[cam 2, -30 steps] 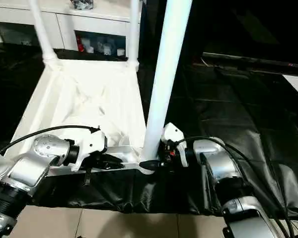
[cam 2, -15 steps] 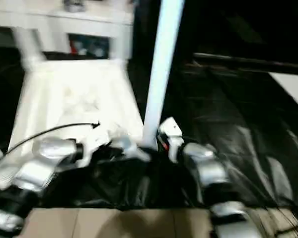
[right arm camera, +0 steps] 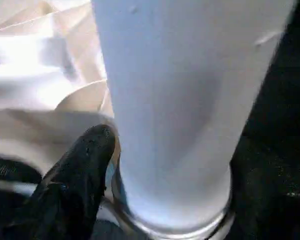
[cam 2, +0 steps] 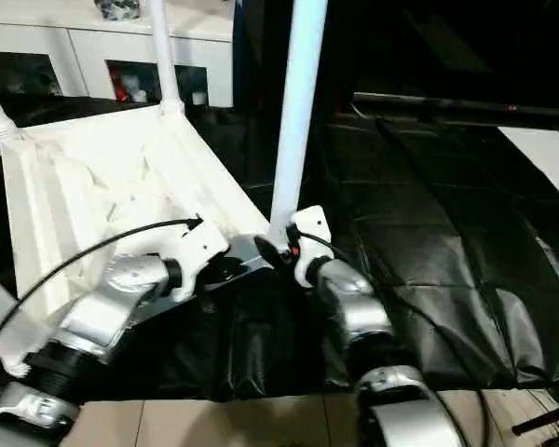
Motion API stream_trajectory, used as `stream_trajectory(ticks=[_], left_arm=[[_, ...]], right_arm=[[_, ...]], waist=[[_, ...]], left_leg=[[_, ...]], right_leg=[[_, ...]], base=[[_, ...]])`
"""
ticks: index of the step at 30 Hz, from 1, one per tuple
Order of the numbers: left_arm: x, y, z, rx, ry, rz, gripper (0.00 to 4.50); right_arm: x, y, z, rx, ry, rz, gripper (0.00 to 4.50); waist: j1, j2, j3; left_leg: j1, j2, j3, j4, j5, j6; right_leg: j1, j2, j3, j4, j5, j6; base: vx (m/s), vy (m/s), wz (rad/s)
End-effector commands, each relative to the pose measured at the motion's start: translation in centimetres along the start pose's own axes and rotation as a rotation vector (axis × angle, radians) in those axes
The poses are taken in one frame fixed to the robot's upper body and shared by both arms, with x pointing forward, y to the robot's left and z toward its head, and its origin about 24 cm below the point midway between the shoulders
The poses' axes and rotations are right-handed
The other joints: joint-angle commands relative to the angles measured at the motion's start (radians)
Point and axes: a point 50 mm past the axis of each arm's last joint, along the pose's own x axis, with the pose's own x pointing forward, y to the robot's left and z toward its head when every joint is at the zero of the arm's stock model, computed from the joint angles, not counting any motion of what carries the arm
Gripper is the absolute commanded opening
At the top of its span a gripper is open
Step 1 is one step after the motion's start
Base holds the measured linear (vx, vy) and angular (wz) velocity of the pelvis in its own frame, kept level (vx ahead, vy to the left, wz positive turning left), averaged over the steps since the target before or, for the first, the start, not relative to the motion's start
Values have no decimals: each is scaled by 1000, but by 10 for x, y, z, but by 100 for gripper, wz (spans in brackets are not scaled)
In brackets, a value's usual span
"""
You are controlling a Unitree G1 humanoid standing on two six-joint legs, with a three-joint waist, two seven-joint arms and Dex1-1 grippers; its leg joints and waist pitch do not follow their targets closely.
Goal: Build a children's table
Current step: Rotate leg to tighten
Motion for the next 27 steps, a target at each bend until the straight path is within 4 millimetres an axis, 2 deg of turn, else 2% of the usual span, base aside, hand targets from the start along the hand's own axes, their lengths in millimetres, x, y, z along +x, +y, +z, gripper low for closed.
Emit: stream_trajectory(ticks=[1, 4, 5, 6, 7, 8, 9, 10, 11, 12, 14, 15, 16, 18, 20, 22, 27], left_arm=[[9, -21, 27, 88, -140, -164, 0], [2, -22, 21, 105, -141, -240, 0], [1, -22, 19, 106, -135, -257, 0], [-1, -21, 15, 108, -124, -276, 0], [-1, -21, 15, 109, -123, -279, 0], [-5, -17, 10, 117, -112, -310, 0], [-5, -17, 10, 117, -112, -310, 0], [-6, -15, 9, 120, -107, -320, 0], [-7, -14, 8, 122, -106, -328, 0], [-8, -13, 8, 123, -104, -336, 0], [-10, -12, 7, 128, -101, -350, 0], [-13, -10, 6, 136, -92, -375, 0], [-15, -8, 5, 142, -82, -387, 0], [-15, -8, 4, 143, -79, -389, 0], [-16, -8, 3, 144, -74, -398, 0], [-16, -7, 3, 144, -81, -401, 0], [-13, -6, 4, 142, -95, -382, 0]], right_arm=[[9, 23, 3, -36, 8, 170, 381], [-1, 16, 2, -76, 29, 257, 381], [-4, 15, 2, -87, 36, 285, 381], [-9, 15, 0, -114, 54, 346, 381], [-10, 15, 0, -116, 57, 355, 381], [-20, 16, -4, -142, 94, 474, 381], [-20, 16, -4, -142, 94, 474, 381], [-25, 16, -5, -156, 109, 522, 381], [-28, 16, -7, -158, 123, 555, 381], [-31, 15, -7, -163, 132, 580, 381], [-35, 15, -7, -163, 148, 624, 381], [-41, 16, -7, -170, 174, 685, 381], [-44, 17, -8, -170, 199, 725, 353], [-45, 17, -8, -167, 211, 737, 346], [-49, 19, -10, -175, 241, 782, 329], [-52, 22, -12, -188, 264, 817, 315], [-50, 24, -14, -196, 259, 798, 283]], waist=[[5, 12, -65], [11, 24, -64], [11, 24, -62], [15, 30, -62], [16, 28, -61], [18, 31, -61], [22, 32, -61], [23, 32, -61], [23, 36, -61], [23, 33, -59], [26, 33, -58], [30, 26, -59], [33, 21, -56], [37, 24, -55], [39, 16, -56], [41, 21, -55], [40, 22, -56]], left_leg=[[-5, 7, 6, -60, -212, 45], [-3, 9, 8, -59, -209, 52], [-3, 9, 8, -60, -211, 52], [0, 9, 7, -60, -217, 49], [2, 10, 9, -59, -226, 48], [4, 10, 9, -60, -230, 48], [7, 9, 10, -58, -236, 54], [5, 11, 9, -60, -229, 57], [4, 11, 8, -60, -232, 56], [4, 11, 9, -60, -242, 56], [6, 11, 9, -61, -255, 52], [5, 11, 8, -61, -255, 52], [5, 12, 9, -61, -260, 53], [6, 14, 9, -62, -259, 50], [8, 14, 9, -60, -258, 45], [8, 14, 9, -61, -256, 44], [5, 12, 6, -63, -260, 37]], right_leg=[[60, -63, 42, -68, -262, -186], [61, -61, 43, -65, -226, -207], [60, -61, 44, -65, -229, -208], [60, -62, 44, -66, -244, -209], [59, -61, 43, -69, -255, -208], [58, -61, 44, -69, -254, -210], [58, -59, 45, -71, -245, -210], [58, -58, 45, -66, -221, -219], [58, -59, 45, -64, -219, -223], [59, -59, 44, -67, -234, -221], [57, -60, 45, -70, -259, -216], [60, -60, 44, -71, -291, -202], [58, -60, 43, -73, -314, -194], [56, -63, 43, -73, -339, -184], [54, -64, 44, -76, -359, -179], [52, -63, 45, -75, -356, -176], [56, -64, 43, -75, -359, -172]], base=[[0, 0, 0], [0, 0, 0], [0, 0, 0], [0, 0, 0], [0, 0, 0], [0, 0, 0], [0, 0, 0], [0, 0, 0], [0, 0, 0], [0, 0, 0], [0, 0, 0], [0, 0, 0], [0, 0, 0], [0, 0, 0], [0, 0, 0], [0, 0, 0], [0, 0, 0]])
